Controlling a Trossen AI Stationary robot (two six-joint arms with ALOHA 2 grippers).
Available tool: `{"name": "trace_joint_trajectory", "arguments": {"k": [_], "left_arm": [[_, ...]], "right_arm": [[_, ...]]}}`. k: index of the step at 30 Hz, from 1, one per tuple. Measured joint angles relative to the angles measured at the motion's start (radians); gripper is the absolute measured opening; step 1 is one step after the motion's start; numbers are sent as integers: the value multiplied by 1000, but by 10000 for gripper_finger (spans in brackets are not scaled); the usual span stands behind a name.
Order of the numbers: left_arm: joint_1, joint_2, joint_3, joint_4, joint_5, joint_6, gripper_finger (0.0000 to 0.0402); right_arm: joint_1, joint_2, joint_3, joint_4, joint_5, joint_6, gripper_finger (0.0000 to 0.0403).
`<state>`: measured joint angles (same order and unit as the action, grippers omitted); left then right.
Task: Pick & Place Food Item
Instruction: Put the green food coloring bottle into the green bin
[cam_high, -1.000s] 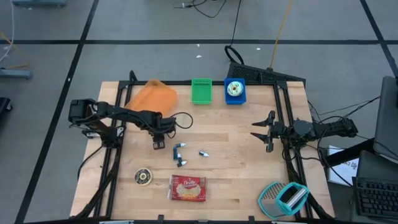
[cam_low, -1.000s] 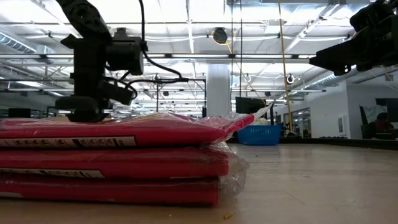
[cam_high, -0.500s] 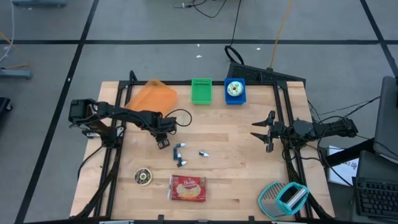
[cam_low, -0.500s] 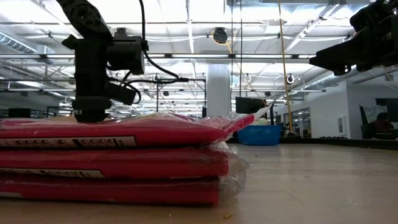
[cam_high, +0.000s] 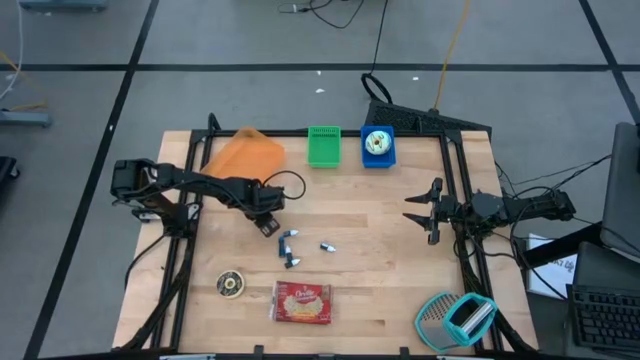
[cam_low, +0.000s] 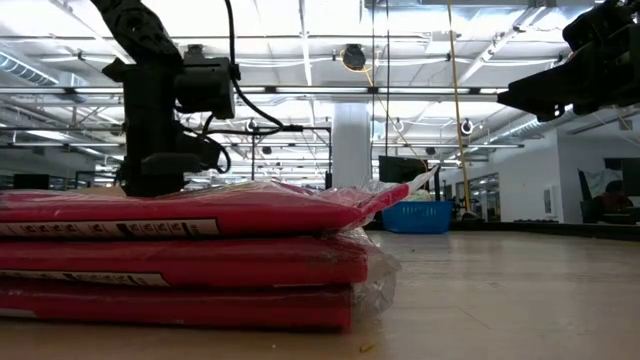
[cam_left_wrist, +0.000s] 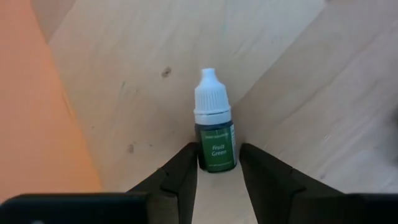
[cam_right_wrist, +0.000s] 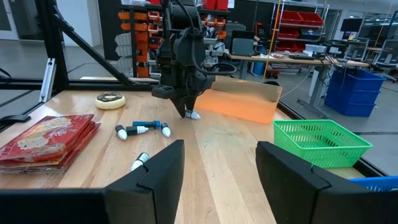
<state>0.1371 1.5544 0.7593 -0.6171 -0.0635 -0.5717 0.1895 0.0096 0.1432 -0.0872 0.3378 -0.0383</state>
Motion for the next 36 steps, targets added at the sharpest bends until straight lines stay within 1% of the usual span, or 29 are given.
{"name": "trace_joint_trajectory", "arguments": {"k": [5,9,13,16,23,26,29,32,36], "left_arm": [[0,0,1,10,0,-66,149],[0,0,1,19,-6,-58,166],[0,1,2,63,-10,-55,168],[0,1,2,62,-11,-55,153],[0,1,2,55,-13,-52,83],[0,0,2,58,-17,-33,62],[0,0,2,91,-39,5,59],[0,-2,4,179,-69,24,65],[4,-3,45,302,-120,88,61]], "right_arm": [[0,0,0,0,0,0,187],[0,0,0,0,0,0,187],[0,0,0,0,0,0,187],[0,0,0,0,0,0,187],[0,0,0,0,0,0,187],[0,0,0,0,0,0,187],[0,0,0,0,0,0,187],[0,0,0,0,0,0,187],[0,0,0,0,0,0,187]]}}
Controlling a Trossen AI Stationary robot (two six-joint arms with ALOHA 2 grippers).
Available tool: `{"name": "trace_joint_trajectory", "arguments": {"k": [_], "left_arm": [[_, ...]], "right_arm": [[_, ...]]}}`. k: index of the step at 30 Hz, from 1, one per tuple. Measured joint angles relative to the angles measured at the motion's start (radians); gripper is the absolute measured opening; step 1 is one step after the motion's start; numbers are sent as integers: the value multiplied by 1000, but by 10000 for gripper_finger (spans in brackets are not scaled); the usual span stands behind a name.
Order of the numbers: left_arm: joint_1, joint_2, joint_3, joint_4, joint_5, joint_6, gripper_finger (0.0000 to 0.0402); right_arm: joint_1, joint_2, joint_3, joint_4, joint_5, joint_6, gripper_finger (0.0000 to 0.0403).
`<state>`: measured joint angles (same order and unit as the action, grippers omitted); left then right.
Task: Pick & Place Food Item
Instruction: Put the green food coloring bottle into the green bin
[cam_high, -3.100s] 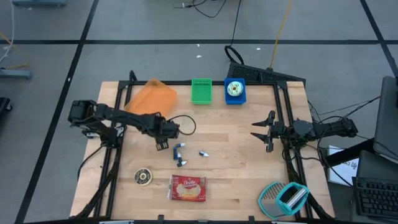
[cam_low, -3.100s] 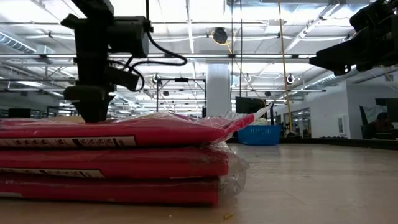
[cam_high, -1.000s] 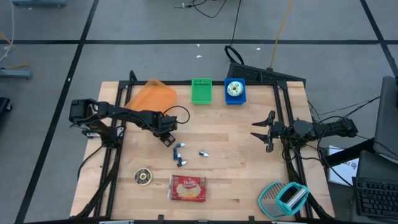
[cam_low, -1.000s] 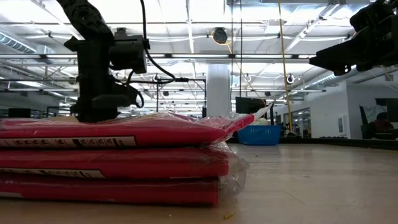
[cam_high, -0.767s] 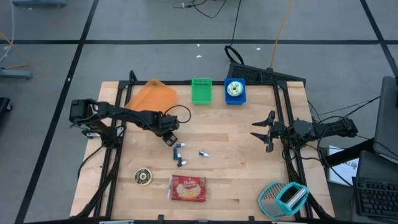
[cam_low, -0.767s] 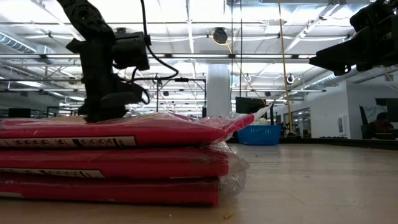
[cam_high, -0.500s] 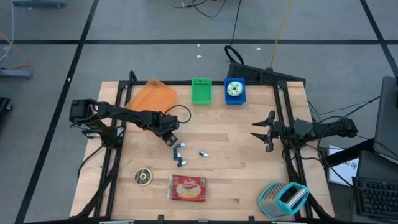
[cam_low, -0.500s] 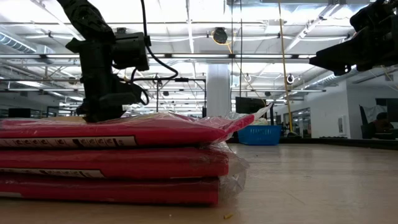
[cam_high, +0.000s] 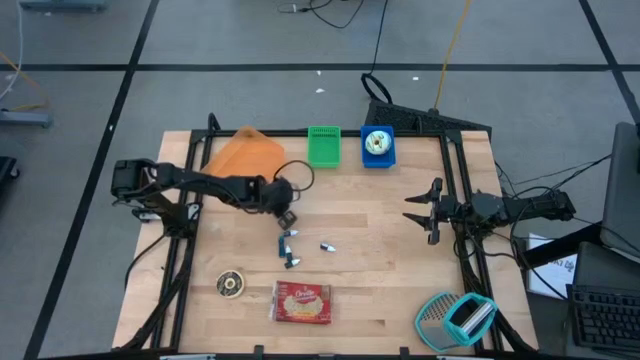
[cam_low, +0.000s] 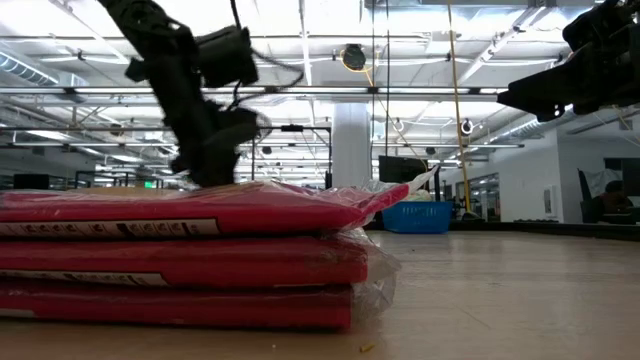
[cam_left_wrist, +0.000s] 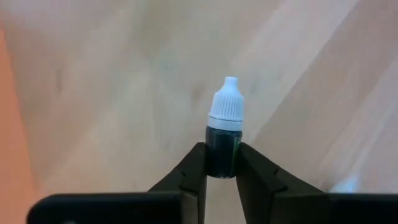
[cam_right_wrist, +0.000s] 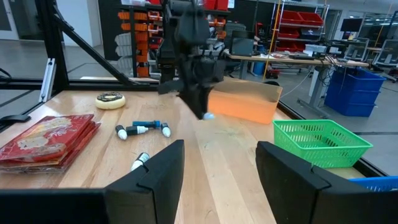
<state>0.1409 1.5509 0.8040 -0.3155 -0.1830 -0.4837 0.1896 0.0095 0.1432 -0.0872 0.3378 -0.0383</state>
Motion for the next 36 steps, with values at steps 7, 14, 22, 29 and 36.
{"name": "trace_joint_trajectory", "arguments": {"k": [7,14,22,29,36], "left_arm": [[98,-2,115,151,-71,90,68],[245,74,232,262,7,110,56],[303,309,440,232,53,147,67],[333,368,511,238,53,132,74],[343,360,512,215,51,106,121]], "right_arm": [[0,0,0,0,0,0,187],[0,0,0,0,0,0,187],[0,0,0,0,0,0,187],[0,0,0,0,0,0,187],[0,0,0,0,0,0,187]]}}
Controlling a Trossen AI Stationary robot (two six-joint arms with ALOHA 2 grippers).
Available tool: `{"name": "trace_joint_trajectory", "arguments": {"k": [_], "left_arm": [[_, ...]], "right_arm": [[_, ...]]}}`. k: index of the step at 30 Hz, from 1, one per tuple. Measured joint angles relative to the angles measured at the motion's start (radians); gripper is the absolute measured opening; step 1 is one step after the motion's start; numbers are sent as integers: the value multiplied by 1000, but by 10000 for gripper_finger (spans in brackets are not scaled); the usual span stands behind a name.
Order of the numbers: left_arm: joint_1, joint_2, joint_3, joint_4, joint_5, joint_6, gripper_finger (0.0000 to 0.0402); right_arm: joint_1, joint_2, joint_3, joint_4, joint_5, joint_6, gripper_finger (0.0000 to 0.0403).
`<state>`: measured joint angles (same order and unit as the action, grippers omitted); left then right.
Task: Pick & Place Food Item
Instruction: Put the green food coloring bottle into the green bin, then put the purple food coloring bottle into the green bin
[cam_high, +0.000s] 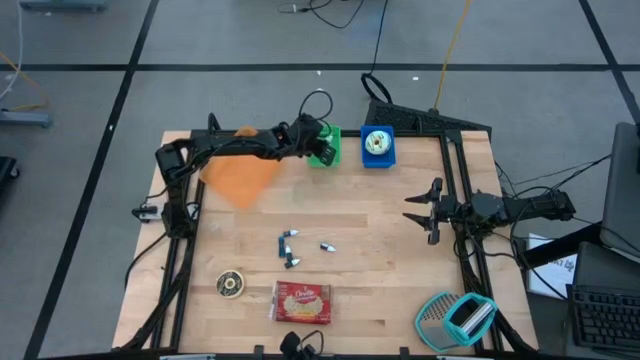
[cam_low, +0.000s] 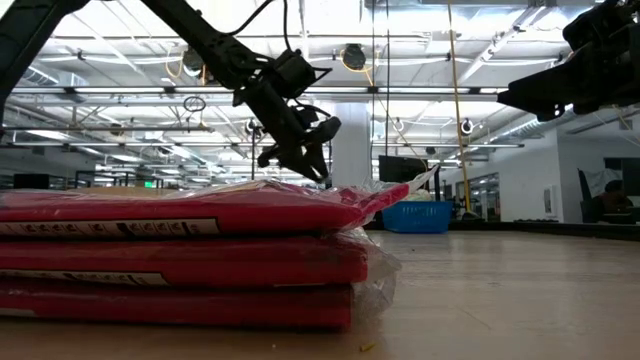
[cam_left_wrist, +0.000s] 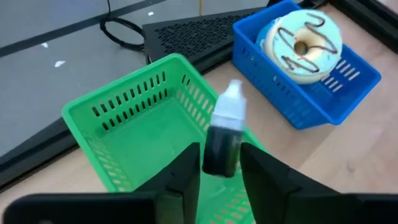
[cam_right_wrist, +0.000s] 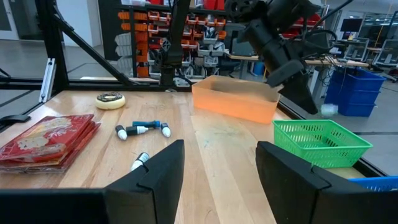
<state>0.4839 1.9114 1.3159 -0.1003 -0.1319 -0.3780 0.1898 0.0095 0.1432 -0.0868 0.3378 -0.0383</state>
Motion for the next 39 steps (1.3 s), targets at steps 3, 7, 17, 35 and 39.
{"name": "trace_joint_trajectory", "arguments": {"k": [3,7,17,35,39], "left_arm": [[0,0,0,-2,-3,23,140],[-2,0,0,-2,-3,58,156],[-12,-188,0,-70,55,98,170],[-631,-647,-457,203,-285,142,170],[-752,-658,-624,449,-344,110,170]], "right_arm": [[0,0,0,0,0,0,187],[0,0,0,0,0,0,187],[0,0,0,0,0,0,187],[0,0,0,0,0,0,187],[0,0,0,0,0,0,187]]}}
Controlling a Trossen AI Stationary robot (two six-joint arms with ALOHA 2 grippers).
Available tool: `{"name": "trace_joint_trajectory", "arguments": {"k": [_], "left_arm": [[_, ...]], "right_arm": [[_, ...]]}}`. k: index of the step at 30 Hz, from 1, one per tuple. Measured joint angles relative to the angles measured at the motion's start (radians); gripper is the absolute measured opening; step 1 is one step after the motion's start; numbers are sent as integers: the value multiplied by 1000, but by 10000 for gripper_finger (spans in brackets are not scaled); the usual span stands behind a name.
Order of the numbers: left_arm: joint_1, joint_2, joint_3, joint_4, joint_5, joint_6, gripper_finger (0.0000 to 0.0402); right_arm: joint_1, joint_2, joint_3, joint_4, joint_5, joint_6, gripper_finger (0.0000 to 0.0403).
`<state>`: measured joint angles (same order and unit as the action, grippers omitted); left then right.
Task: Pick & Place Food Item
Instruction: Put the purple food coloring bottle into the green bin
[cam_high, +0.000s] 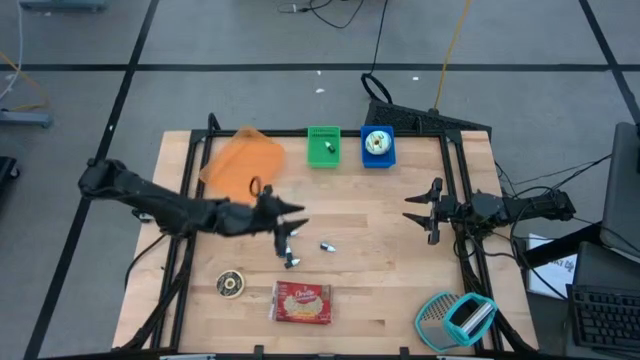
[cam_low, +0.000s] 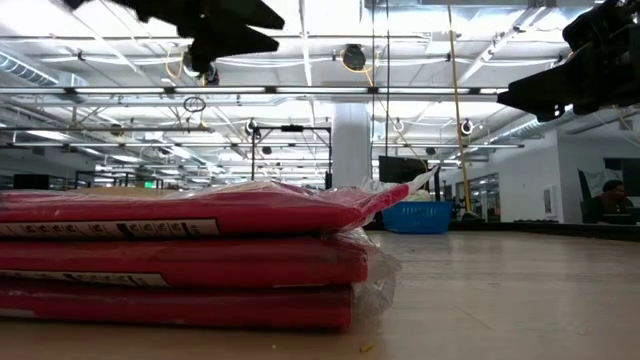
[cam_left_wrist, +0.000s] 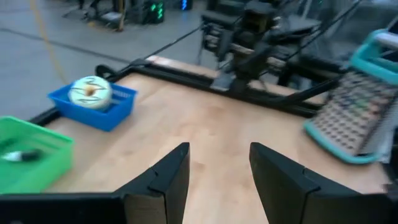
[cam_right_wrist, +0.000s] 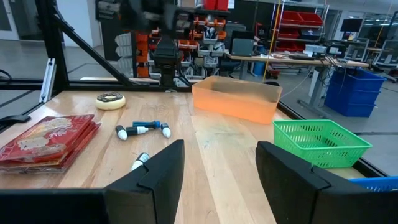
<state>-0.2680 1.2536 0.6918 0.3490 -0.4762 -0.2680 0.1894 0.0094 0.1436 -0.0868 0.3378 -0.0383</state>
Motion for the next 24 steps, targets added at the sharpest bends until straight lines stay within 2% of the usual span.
{"name": "trace_joint_trajectory", "arguments": {"k": [4,7,15,19,24], "left_arm": [[-78,8,-128,228,0,-8,170],[-100,17,-185,280,4,-8,170],[-101,15,-200,285,4,2,170],[-90,15,-200,276,4,58,170],[-38,53,-200,238,5,48,170]], "right_arm": [[0,0,0,0,0,0,187],[0,0,0,0,0,0,187],[0,0,0,0,0,0,187],[0,0,0,0,0,0,187],[0,0,0,0,0,0,187]]}}
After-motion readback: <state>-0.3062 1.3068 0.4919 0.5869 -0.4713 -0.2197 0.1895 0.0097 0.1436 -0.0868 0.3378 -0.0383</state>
